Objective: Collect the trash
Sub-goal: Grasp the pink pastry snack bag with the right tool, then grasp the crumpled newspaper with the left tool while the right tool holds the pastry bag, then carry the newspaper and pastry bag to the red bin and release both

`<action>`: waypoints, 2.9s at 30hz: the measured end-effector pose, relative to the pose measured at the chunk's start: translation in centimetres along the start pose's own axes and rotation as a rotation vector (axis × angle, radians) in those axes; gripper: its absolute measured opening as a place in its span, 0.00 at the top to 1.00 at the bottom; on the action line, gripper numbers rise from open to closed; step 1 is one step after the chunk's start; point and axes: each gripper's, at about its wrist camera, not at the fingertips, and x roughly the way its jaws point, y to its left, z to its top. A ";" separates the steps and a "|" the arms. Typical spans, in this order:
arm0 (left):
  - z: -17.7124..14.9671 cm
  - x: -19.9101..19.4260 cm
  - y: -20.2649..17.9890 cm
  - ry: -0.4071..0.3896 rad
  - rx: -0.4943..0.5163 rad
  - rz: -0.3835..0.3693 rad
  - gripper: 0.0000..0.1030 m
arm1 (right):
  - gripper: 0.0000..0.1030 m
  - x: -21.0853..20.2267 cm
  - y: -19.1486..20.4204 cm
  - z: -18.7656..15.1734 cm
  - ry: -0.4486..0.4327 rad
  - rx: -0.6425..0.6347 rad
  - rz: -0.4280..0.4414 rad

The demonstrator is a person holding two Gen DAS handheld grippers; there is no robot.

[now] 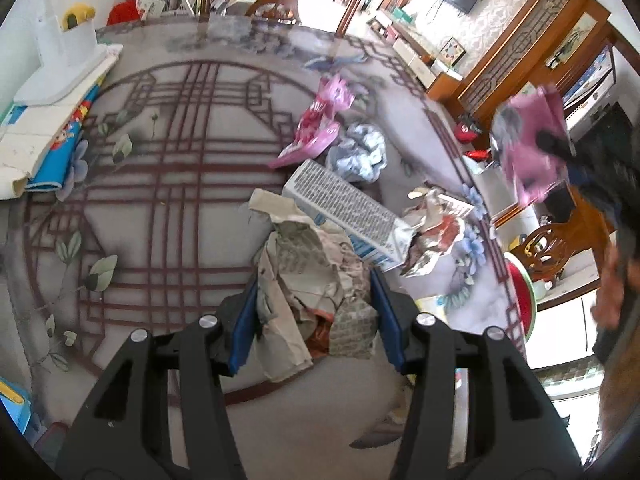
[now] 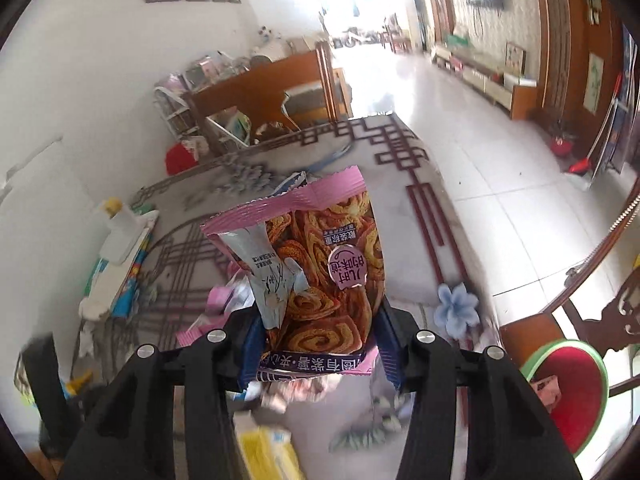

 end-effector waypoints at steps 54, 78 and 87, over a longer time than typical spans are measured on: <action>-0.8 -2.9 -7.3 -0.075 0.106 -0.024 0.52 | 0.53 -6.9 -4.5 -11.1 -0.010 0.187 -0.109; -1.0 -0.7 -13.7 -0.052 0.163 -0.048 0.52 | 0.53 -9.0 -10.1 -11.6 -0.020 0.242 -0.141; -1.1 0.7 -17.4 -0.039 0.193 -0.066 0.52 | 0.53 -10.0 -13.9 -12.1 -0.017 0.285 -0.162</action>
